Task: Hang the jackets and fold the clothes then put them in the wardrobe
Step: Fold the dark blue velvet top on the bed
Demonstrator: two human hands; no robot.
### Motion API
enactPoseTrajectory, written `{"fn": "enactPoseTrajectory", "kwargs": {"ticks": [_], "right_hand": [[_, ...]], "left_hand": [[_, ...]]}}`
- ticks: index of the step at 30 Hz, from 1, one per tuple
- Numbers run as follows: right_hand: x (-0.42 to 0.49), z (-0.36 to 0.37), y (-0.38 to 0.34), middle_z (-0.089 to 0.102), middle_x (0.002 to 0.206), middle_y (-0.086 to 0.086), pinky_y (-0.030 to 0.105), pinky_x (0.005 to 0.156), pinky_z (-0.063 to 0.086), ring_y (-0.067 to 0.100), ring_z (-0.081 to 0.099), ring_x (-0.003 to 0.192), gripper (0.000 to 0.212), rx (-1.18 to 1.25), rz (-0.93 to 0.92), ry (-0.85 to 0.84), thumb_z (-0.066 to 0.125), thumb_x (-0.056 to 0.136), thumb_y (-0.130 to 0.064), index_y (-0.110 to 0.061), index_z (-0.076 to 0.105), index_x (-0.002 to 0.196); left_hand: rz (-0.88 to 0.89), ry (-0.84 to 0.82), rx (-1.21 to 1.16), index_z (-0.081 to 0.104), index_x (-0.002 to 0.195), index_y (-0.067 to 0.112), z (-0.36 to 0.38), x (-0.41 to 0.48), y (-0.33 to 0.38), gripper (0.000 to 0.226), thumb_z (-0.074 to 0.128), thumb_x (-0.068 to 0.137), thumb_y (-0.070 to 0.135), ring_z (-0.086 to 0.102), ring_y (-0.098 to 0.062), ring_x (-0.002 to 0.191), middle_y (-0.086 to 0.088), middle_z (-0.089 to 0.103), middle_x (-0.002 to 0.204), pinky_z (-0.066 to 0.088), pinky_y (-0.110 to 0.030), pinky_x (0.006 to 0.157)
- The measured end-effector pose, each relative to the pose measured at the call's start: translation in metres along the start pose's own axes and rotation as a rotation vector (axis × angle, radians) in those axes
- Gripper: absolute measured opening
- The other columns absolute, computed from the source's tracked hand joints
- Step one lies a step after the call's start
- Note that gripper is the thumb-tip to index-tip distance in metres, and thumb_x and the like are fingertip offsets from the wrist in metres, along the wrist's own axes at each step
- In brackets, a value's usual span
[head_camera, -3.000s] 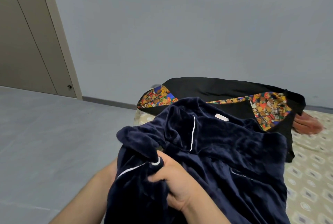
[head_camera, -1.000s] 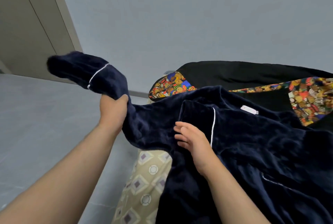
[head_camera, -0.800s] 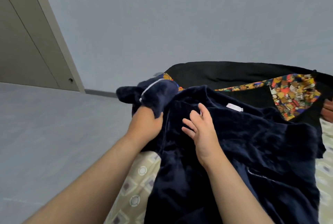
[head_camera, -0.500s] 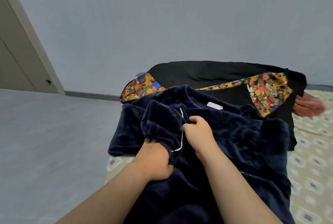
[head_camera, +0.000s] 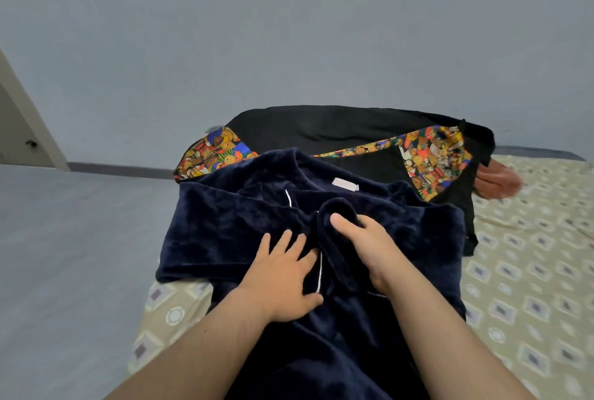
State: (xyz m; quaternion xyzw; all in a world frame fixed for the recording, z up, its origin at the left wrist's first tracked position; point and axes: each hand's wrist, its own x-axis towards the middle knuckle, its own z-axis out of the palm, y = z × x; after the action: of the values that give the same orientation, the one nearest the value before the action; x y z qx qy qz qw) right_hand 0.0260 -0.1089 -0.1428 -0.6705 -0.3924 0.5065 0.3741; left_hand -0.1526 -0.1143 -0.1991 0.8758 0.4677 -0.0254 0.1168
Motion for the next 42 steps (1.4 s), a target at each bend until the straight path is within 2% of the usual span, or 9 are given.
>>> {"fn": "enactPoseTrajectory", "kwargs": {"ticks": [3,8,13,16,24,31,34,38,42], "right_hand": [[0.002,-0.003,0.006,0.076,0.088,0.005,0.029,0.066,0.057,0.013,0.069,0.07,0.029,-0.103,-0.012,0.16,0.07,0.079,-0.046,-0.018,0.072,0.086],[0.0,-0.002,0.013,0.068,0.111,-0.015,0.031,0.09,0.049,0.007,0.064,0.102,0.074,0.046,-0.071,0.187,0.047,0.065,-0.087,-0.035,0.066,0.115],[0.011,0.006,0.025,0.06,0.082,-0.014,0.025,0.063,0.041,0.011,0.059,0.078,0.008,-0.403,-0.181,0.248,0.063,0.087,-0.026,-0.021,0.058,0.091],[0.016,-0.015,0.019,0.062,0.073,-0.004,0.027,0.061,0.041,0.014,0.057,0.071,0.017,-0.248,-0.261,0.33,0.058,0.092,-0.015,-0.018,0.06,0.075],[0.021,-0.128,0.015,0.067,0.092,-0.001,0.041,0.086,0.05,0.027,0.063,0.093,0.021,0.102,-0.224,0.746,0.054,0.099,-0.038,-0.021,0.064,0.091],[0.022,-0.155,0.098,0.069,0.105,0.003,0.042,0.085,0.052,0.025,0.066,0.096,0.046,-0.184,0.005,0.556,0.067,0.087,-0.052,-0.014,0.062,0.113],[0.028,-0.155,0.108,0.068,0.111,0.002,0.042,0.088,0.054,0.024,0.067,0.097,0.067,-0.109,0.088,0.581,0.076,0.075,-0.059,-0.015,0.058,0.123],[0.042,-0.176,0.087,0.075,0.105,0.012,0.043,0.079,0.06,0.034,0.074,0.091,0.052,0.292,0.238,0.374,0.083,0.076,-0.045,-0.013,0.068,0.115],[0.046,-0.172,0.07,0.074,0.105,0.012,0.041,0.076,0.058,0.033,0.071,0.093,0.03,0.109,0.095,0.401,0.074,0.086,-0.01,-0.015,0.066,0.115]], "left_hand": [[-0.01,0.167,-0.087,0.031,0.153,0.031,-0.01,-0.011,-0.018,0.083,0.022,0.082,0.073,0.005,-0.019,0.153,0.001,0.016,0.165,-0.003,-0.044,0.122],[-0.387,0.286,-0.133,0.035,0.152,0.023,-0.016,-0.03,-0.097,0.074,0.05,0.09,0.06,0.017,-0.029,0.15,-0.011,0.024,0.162,0.016,-0.047,0.12],[-0.783,0.444,-0.612,0.055,0.121,0.007,-0.007,-0.049,-0.151,0.045,0.057,0.094,0.043,0.058,-0.039,0.11,-0.02,0.062,0.123,0.04,-0.04,0.08],[-0.611,0.435,-0.726,0.054,0.123,0.027,-0.005,-0.05,-0.148,0.027,0.056,0.097,0.034,0.058,-0.024,0.111,-0.003,0.062,0.125,0.041,-0.032,0.083],[-0.358,0.365,-0.514,0.027,0.156,0.022,-0.019,-0.01,-0.094,0.067,0.054,0.098,0.041,0.008,-0.021,0.152,-0.008,0.013,0.165,0.009,-0.032,0.12],[-0.447,0.249,-0.544,0.017,0.158,0.022,-0.018,0.029,-0.068,0.085,0.053,0.092,0.059,0.007,-0.028,0.152,-0.01,0.008,0.166,0.013,-0.044,0.121],[-0.643,0.468,-0.947,0.041,0.144,0.015,-0.024,0.032,-0.072,0.1,0.076,0.065,0.067,0.049,-0.029,0.131,-0.01,0.049,0.144,0.042,-0.046,0.109],[-0.815,0.28,-1.625,0.066,0.117,0.013,-0.044,0.04,-0.079,0.06,0.083,0.072,0.049,0.072,-0.03,0.09,-0.01,0.075,0.103,0.057,-0.039,0.072],[-0.784,0.229,-1.612,0.07,0.113,0.008,-0.056,0.047,-0.074,0.034,0.076,0.08,0.011,0.072,-0.036,0.08,-0.021,0.074,0.097,0.059,-0.047,0.063]]}}
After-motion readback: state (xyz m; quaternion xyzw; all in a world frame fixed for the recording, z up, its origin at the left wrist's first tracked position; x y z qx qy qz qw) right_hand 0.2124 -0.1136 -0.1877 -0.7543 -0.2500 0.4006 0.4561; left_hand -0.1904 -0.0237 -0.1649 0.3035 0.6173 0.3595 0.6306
